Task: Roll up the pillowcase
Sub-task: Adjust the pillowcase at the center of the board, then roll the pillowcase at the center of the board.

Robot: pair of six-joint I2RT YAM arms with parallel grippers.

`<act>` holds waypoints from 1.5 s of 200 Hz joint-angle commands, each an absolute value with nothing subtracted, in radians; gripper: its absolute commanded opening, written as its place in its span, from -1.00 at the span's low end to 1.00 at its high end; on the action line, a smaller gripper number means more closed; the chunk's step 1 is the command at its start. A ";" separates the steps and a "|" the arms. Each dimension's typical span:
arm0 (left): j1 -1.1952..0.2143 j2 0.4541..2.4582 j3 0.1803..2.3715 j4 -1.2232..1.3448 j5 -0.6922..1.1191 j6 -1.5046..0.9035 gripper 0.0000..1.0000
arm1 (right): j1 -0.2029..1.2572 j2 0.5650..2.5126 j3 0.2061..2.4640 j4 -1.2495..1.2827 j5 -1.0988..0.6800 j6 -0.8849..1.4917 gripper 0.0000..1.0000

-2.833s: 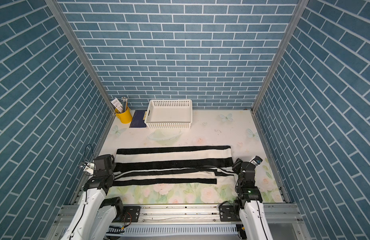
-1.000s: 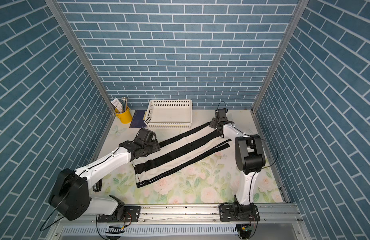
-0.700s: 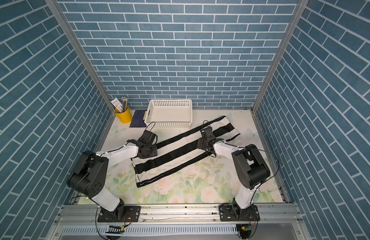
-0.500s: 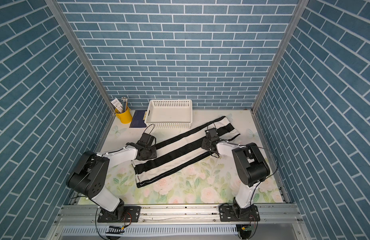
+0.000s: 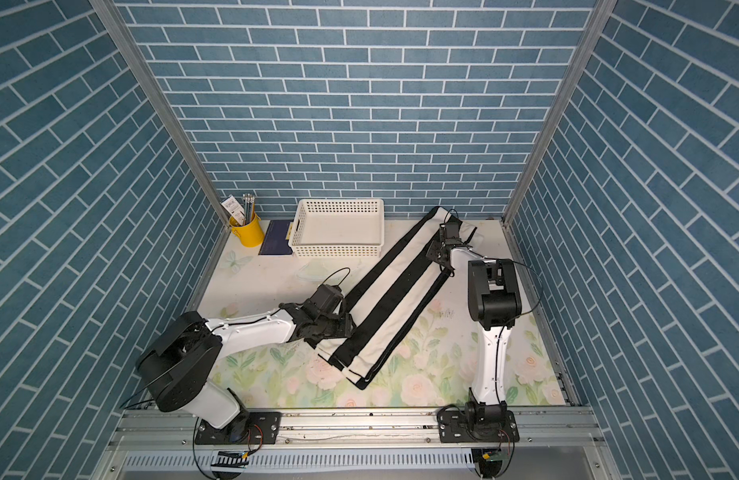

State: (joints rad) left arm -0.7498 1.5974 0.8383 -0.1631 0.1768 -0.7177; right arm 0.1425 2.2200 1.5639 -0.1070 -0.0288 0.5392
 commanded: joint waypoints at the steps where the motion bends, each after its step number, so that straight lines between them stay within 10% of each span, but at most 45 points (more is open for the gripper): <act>1: -0.751 1.579 0.924 -0.248 0.169 -0.702 0.24 | 0.133 2.325 1.716 -0.219 -0.040 0.436 -0.01; 49: -0.734 1.528 0.948 -0.349 0.072 -0.630 0.64 | 0.203 2.107 1.634 -0.208 -0.054 0.407 0.08; 127: -0.645 1.448 0.764 -0.432 0.031 -0.608 0.66 | 0.419 1.721 1.016 -0.039 -0.013 0.487 0.11; 207: -0.623 1.486 0.723 -0.310 0.148 -0.612 0.52 | 0.766 1.309 0.646 0.097 0.047 0.241 0.99; 300: -0.619 1.506 0.689 -0.254 0.160 -0.615 -0.51 | 1.352 1.399 0.606 0.064 0.464 0.094 0.97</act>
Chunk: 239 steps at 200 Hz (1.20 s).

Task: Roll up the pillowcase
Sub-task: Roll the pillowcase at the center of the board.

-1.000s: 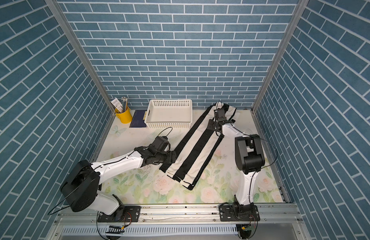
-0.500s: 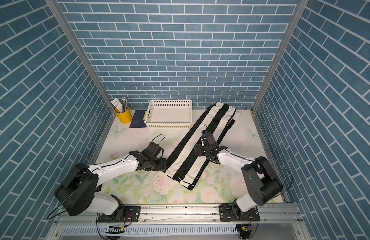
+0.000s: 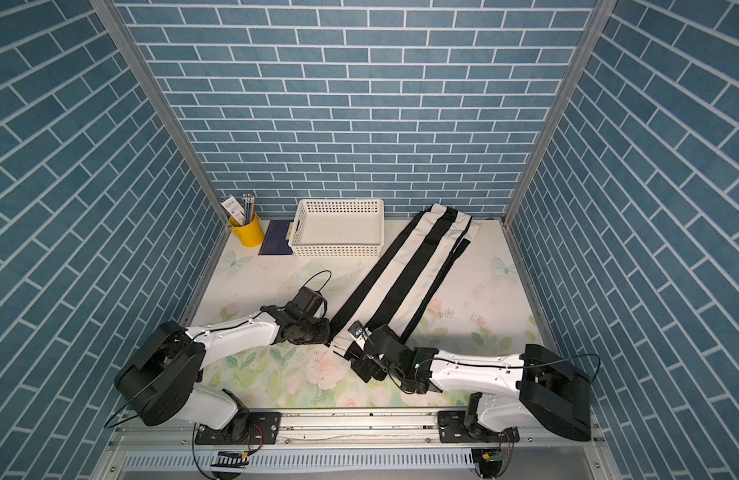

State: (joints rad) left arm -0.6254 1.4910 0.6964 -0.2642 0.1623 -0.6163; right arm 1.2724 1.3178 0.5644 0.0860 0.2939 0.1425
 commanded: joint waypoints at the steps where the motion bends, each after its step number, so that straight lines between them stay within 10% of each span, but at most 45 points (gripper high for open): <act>1: -0.619 1.507 0.690 -0.253 0.160 -0.615 -0.53 | 1.355 1.404 0.608 0.062 0.466 0.094 0.96; 30: -0.617 1.512 0.693 -0.252 0.159 -0.612 -0.55 | 1.404 1.515 0.670 0.012 0.499 0.099 0.48; 123: -0.617 1.491 0.695 -0.253 0.149 -0.616 -0.53 | 1.402 1.609 0.653 0.085 0.541 0.026 0.49; 163: -0.616 1.486 0.704 -0.260 0.135 -0.619 -0.56 | 1.395 1.632 0.654 0.085 0.515 0.026 -0.05; 196: -0.597 1.481 0.717 -0.275 0.122 -0.612 -0.74 | 1.395 1.628 0.669 0.071 0.475 0.035 -1.00; 229: -0.566 1.452 0.744 -0.303 0.110 -0.603 -0.77 | 1.394 1.573 0.705 0.060 0.388 0.056 -1.00; 239: -0.560 1.439 0.759 -0.319 0.104 -0.599 -0.51 | 1.389 1.557 0.714 0.058 0.371 0.064 -1.00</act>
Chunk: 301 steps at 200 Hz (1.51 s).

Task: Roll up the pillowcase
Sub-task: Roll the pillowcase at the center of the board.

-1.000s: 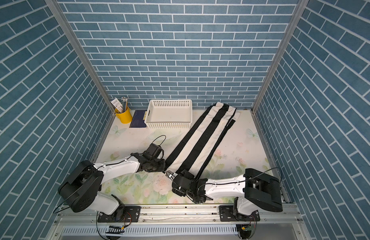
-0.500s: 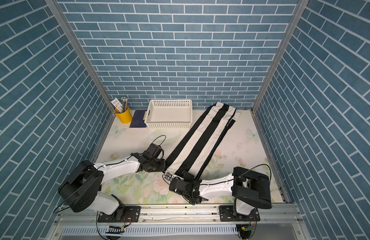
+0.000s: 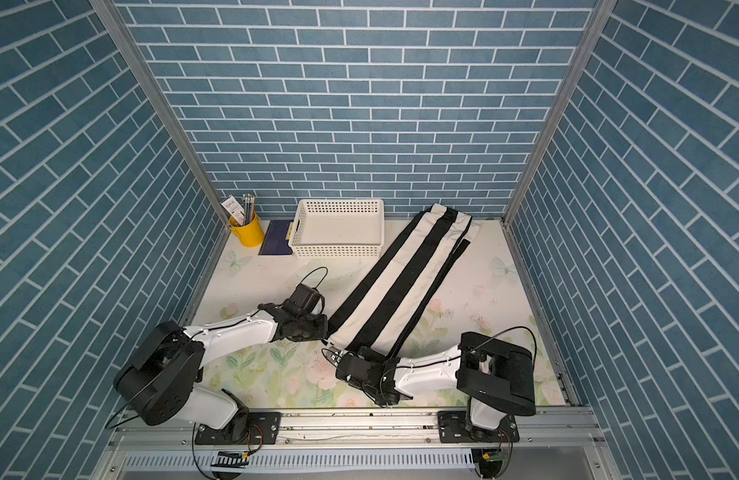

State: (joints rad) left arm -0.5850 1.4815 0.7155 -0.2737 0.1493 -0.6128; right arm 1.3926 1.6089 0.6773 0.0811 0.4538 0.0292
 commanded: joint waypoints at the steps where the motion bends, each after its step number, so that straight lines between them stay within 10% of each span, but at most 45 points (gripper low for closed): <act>1: -0.559 1.438 0.760 -0.321 0.104 -0.599 -0.46 | 1.389 1.555 0.715 0.057 0.369 0.066 -1.00; 18: -0.554 1.411 0.796 -0.353 0.079 -0.597 0.37 | 1.361 1.535 0.728 0.051 0.315 0.085 -1.00; 38: -0.552 1.372 0.839 -0.391 0.040 -0.598 0.58 | 1.311 1.514 0.727 0.056 0.258 0.105 -1.00; 169: -0.672 1.058 0.635 -0.393 0.084 -0.661 0.00 | 0.988 1.442 0.594 0.179 -0.047 0.283 -1.00; 301: -0.743 1.420 0.793 -0.187 0.074 -0.626 -0.32 | 0.919 1.477 0.598 0.182 -0.069 0.311 -1.00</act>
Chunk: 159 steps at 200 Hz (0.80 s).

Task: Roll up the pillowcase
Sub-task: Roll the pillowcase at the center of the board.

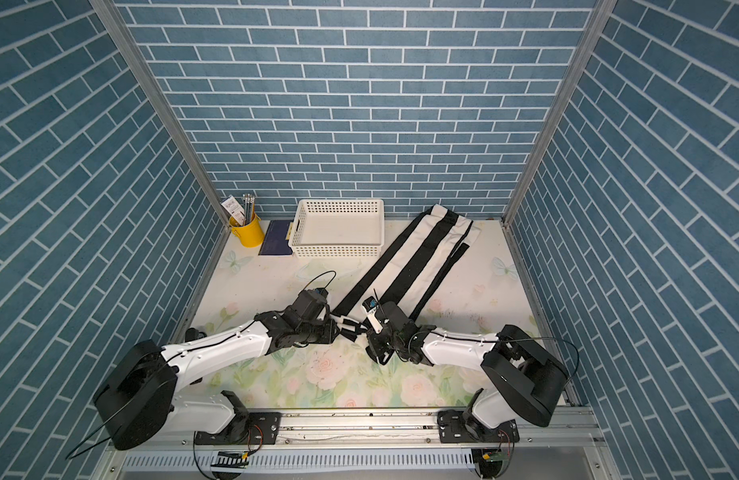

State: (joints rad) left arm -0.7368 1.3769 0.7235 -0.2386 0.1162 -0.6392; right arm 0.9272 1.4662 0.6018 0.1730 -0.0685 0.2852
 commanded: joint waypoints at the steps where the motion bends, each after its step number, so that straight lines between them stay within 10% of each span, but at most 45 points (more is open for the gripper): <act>1: -0.742 1.422 0.795 -0.186 0.074 -0.627 -0.32 | 0.919 1.477 0.598 0.182 -0.069 0.311 -1.00; 42: -0.744 1.534 0.830 -0.137 0.072 -0.637 -0.34 | 0.917 1.462 0.592 0.173 -0.056 0.309 -1.00; 62: -0.742 1.571 0.840 -0.124 0.065 -0.636 -0.35 | 0.918 1.434 0.599 0.142 -0.032 0.303 -0.06; 75: -0.741 1.589 0.847 -0.120 0.064 -0.635 -0.35 | 0.918 1.410 0.610 0.099 -0.021 0.295 0.16; 159: -0.741 1.677 0.890 -0.124 0.056 -0.656 -0.36 | 1.021 1.332 0.642 -0.156 0.098 0.304 0.43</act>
State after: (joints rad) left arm -0.7376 1.6642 0.8669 -0.1173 0.0746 -0.6483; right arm 1.0019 1.3258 0.6205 -0.0612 0.0414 0.2913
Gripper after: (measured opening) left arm 0.319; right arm 0.711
